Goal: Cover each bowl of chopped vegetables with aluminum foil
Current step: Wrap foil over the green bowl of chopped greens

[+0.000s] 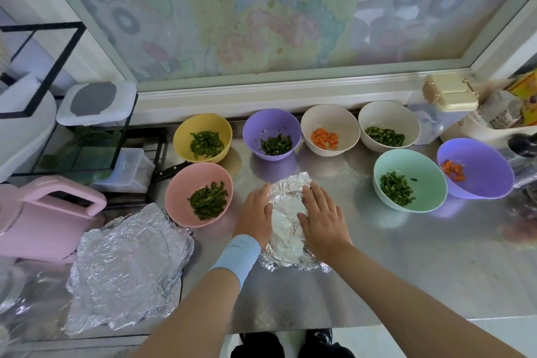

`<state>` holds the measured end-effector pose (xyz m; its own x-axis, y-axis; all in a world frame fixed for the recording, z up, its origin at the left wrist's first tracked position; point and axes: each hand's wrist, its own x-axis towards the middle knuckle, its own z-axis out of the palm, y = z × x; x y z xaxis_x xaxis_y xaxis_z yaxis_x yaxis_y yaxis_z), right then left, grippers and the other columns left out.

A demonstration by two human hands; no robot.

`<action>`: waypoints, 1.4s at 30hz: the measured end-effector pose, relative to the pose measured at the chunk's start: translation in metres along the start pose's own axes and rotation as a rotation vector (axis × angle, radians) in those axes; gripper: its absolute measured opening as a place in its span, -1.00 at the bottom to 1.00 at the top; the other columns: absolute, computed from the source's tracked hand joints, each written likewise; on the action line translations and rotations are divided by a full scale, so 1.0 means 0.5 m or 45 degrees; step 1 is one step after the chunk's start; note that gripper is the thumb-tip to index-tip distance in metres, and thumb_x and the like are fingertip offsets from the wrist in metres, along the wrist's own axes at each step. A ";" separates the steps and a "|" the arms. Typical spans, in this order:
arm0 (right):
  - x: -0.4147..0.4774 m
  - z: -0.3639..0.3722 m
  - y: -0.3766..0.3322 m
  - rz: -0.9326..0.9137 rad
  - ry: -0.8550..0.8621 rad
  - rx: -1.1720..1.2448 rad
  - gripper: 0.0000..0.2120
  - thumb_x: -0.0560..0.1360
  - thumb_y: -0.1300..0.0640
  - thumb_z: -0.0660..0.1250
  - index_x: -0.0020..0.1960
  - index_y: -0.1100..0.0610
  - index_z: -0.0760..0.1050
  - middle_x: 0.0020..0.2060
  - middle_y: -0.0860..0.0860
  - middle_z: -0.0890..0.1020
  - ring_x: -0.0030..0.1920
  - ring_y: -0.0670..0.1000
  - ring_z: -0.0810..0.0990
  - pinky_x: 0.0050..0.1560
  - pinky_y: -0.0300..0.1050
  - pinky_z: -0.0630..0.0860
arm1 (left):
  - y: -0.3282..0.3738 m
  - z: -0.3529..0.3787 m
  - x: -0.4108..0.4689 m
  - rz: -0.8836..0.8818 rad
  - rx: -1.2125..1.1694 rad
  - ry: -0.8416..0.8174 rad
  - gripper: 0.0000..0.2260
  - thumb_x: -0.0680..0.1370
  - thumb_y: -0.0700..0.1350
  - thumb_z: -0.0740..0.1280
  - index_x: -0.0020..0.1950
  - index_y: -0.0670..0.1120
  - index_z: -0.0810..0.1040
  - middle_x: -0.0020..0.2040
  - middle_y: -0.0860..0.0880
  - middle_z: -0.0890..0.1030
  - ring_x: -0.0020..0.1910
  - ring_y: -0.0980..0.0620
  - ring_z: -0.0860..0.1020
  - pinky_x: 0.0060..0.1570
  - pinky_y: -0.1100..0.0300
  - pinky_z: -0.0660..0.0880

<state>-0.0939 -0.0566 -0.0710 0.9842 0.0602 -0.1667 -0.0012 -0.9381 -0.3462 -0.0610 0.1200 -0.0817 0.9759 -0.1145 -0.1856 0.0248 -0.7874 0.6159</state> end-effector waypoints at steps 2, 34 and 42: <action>0.003 0.002 0.001 -0.005 0.021 0.003 -0.42 0.64 -0.06 0.07 0.60 0.06 0.03 0.58 0.02 0.06 0.56 0.08 0.06 0.44 0.09 0.22 | 0.004 -0.008 0.001 -0.057 -0.064 0.034 -0.57 0.66 -0.12 0.15 0.54 0.02 0.25 0.34 -0.09 0.38 0.35 -0.06 0.35 0.35 0.13 0.26; 0.013 -0.003 0.000 0.208 0.136 -0.132 -0.39 0.61 -0.02 0.15 0.57 0.13 0.06 0.40 0.15 0.33 0.34 0.18 0.37 0.33 0.08 0.35 | 0.019 -0.004 -0.024 0.400 0.782 -0.324 -0.18 0.50 0.43 -0.06 0.61 0.00 -0.16 0.59 -0.02 -0.31 0.54 -0.03 -0.38 0.53 -0.06 -0.25; -0.013 0.020 0.010 0.043 0.010 0.079 -0.35 0.64 -0.12 0.04 0.61 0.06 -0.14 0.59 -0.03 -0.13 0.58 -0.02 -0.17 0.53 -0.07 -0.12 | 0.017 0.011 -0.037 0.397 0.806 -0.288 0.04 0.31 0.61 -0.07 0.61 0.00 -0.14 0.57 -0.08 -0.35 0.51 -0.07 -0.44 0.52 -0.14 -0.23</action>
<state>-0.1022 -0.0586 -0.0808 0.9847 0.0257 -0.1721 -0.0455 -0.9166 -0.3973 -0.0801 0.1120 -0.0772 0.8469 -0.4584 -0.2695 -0.4431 -0.8885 0.1189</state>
